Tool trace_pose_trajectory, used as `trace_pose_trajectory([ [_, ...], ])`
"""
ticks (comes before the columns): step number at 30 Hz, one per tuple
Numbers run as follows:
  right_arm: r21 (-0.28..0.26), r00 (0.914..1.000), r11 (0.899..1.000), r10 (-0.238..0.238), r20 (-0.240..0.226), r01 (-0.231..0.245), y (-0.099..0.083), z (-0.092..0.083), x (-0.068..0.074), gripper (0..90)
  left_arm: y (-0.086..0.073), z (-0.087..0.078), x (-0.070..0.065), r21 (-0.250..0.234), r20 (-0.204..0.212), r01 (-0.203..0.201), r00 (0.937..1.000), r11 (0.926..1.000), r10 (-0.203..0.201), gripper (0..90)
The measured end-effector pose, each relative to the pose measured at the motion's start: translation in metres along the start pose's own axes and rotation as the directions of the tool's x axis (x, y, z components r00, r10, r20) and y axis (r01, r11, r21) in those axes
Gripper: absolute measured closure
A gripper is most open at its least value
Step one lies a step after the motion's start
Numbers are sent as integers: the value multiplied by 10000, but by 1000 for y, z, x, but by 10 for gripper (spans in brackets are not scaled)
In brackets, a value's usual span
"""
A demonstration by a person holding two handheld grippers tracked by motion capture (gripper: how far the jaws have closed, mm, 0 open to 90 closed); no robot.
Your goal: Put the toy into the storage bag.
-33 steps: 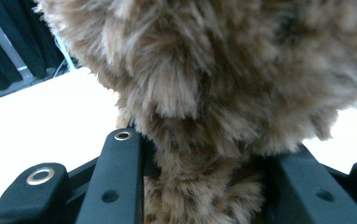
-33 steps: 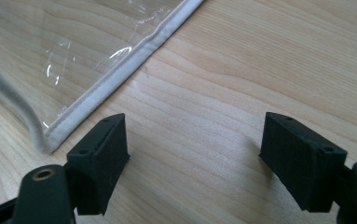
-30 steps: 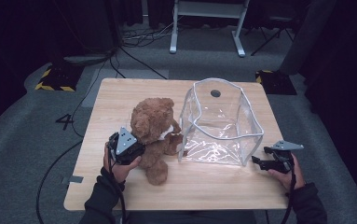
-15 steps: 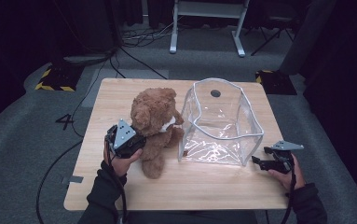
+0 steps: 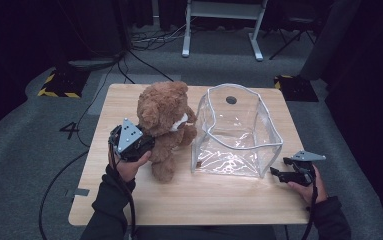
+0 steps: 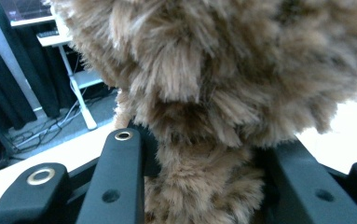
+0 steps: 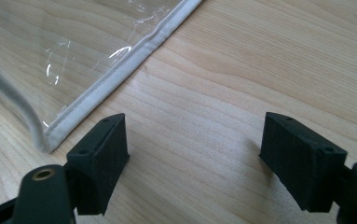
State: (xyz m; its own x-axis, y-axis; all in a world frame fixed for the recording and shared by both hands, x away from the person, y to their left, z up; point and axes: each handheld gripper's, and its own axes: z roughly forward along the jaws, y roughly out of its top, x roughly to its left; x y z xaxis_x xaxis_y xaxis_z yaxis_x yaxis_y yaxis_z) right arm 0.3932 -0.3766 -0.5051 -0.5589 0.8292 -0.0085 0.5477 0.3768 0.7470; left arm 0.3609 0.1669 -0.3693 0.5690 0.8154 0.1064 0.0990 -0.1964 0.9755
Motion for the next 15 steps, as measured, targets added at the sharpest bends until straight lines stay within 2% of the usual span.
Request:
trace_pose_trajectory([
  [15, 0, 10000, 10000, -2, 1, 2, 0, 0, 0, 226, 31, -2, 9, -589, -213, -39, 9998, 9983, 26, 644],
])
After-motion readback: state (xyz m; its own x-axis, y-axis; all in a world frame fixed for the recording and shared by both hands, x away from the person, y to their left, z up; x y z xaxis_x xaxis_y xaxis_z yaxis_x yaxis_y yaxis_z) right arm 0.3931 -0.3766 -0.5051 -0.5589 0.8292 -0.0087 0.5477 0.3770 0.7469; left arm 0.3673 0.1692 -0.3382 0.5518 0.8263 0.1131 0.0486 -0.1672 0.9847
